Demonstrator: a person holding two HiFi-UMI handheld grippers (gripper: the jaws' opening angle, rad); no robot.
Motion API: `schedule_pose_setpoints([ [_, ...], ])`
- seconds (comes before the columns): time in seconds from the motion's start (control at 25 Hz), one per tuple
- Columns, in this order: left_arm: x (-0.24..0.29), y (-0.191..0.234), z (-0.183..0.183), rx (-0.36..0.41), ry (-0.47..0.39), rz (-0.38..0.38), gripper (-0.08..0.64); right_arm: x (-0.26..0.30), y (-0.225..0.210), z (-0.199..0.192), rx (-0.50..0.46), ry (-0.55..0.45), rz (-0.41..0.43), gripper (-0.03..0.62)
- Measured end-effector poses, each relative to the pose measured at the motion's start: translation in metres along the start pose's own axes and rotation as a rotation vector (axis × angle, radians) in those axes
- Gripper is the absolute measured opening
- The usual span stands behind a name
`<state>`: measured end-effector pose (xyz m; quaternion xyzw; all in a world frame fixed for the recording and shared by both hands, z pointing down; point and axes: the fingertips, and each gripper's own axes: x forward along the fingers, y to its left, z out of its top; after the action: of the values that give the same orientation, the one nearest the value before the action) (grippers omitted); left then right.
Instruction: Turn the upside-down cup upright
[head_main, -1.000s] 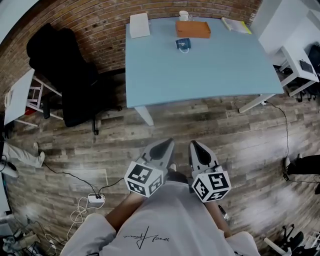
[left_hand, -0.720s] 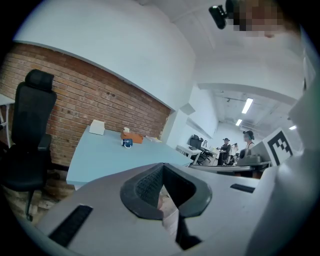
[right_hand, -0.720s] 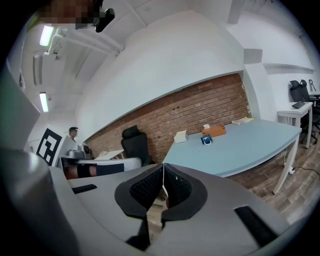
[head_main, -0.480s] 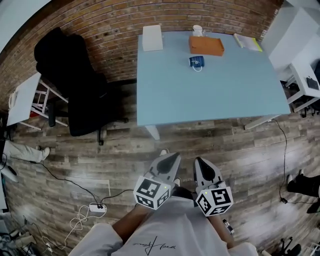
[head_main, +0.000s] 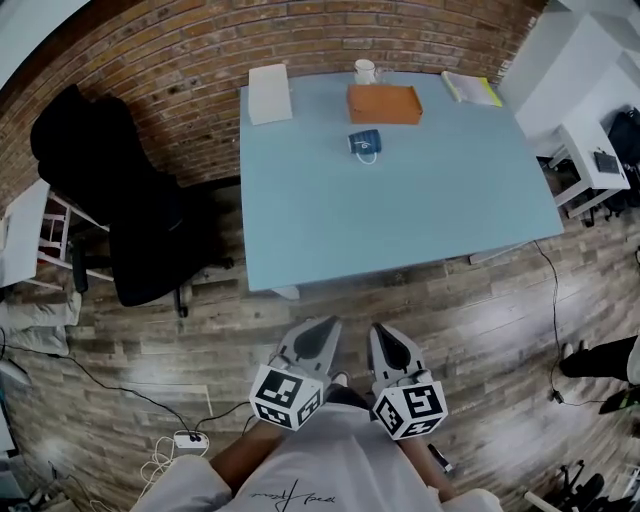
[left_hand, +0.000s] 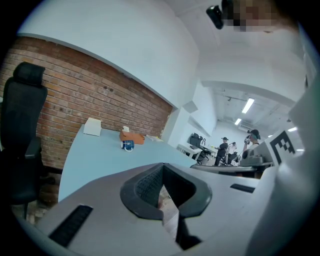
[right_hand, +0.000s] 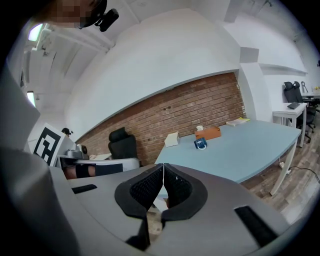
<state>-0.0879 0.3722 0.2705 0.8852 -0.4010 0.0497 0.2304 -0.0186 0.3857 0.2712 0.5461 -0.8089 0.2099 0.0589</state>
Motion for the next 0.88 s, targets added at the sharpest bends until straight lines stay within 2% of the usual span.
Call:
schedule_pose_setpoints([
  [0.28,0.029,0.032,0.022,-0.016,0.013,-0.013,0.009,0.042,-0.01,0.012,0.005,0.027,-0.02,0.023],
  [0.6,0.05,0.067,0.047,-0.045,0.011,-0.014,0.009,0.081,-0.01,0.037,-0.005,0.008,-0.032,0.021],
  [0.88,0.062,0.086,0.071,-0.015,-0.022,-0.06,0.009,0.107,-0.006,0.053,-0.037,-0.004,-0.047,0.022],
])
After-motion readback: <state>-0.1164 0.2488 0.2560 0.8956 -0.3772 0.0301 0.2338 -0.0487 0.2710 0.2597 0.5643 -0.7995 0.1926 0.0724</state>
